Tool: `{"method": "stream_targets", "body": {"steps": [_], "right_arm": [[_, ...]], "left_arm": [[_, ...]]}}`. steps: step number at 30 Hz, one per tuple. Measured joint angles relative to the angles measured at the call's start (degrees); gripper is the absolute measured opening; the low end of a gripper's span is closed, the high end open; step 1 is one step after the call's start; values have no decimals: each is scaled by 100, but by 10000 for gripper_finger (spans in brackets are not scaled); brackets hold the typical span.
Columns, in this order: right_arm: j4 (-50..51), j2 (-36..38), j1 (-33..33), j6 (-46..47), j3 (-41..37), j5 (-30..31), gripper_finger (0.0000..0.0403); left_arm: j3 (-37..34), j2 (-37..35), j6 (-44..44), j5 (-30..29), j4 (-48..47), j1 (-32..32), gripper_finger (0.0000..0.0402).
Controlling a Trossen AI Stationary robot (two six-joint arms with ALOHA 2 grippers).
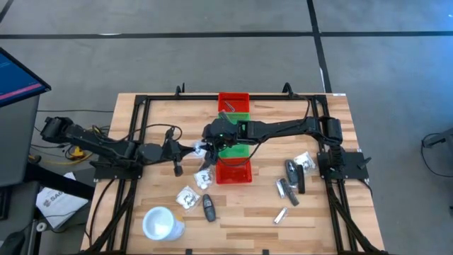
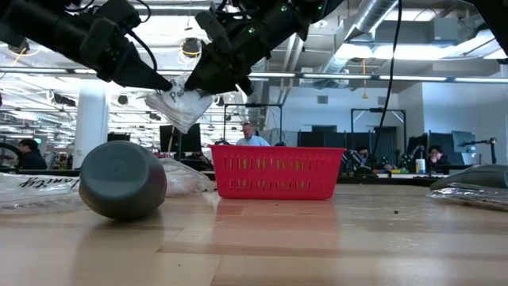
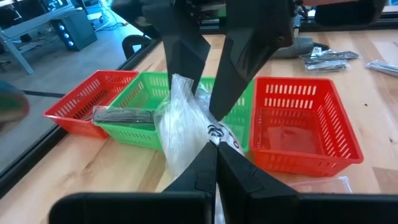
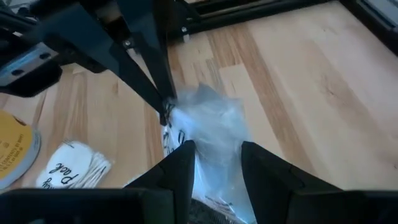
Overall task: Pick & Place Travel size toiletries
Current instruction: Put the white cotton pack into the bottom green bin
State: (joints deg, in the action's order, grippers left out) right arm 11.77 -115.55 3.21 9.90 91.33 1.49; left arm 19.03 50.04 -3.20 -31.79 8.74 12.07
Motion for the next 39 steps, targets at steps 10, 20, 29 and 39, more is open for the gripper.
{"method": "stream_targets", "body": {"steps": [10, 20, 29, 39], "right_arm": [[-65, 9, -16, -391, 98, 1, 122], [15, 57, -3, -686, 98, 1, 122], [-132, 37, -5, -643, 106, 1, 122], [-182, 4, 34, -545, 101, -10, 106]], "left_arm": [[0, 0, 0, 6, -18, 1, 0], [0, 29, 0, -90, -136, -3, 0], [-4, 74, 128, -102, -134, -3, 0], [-4, 74, 209, -142, -99, -3, 0]]}}
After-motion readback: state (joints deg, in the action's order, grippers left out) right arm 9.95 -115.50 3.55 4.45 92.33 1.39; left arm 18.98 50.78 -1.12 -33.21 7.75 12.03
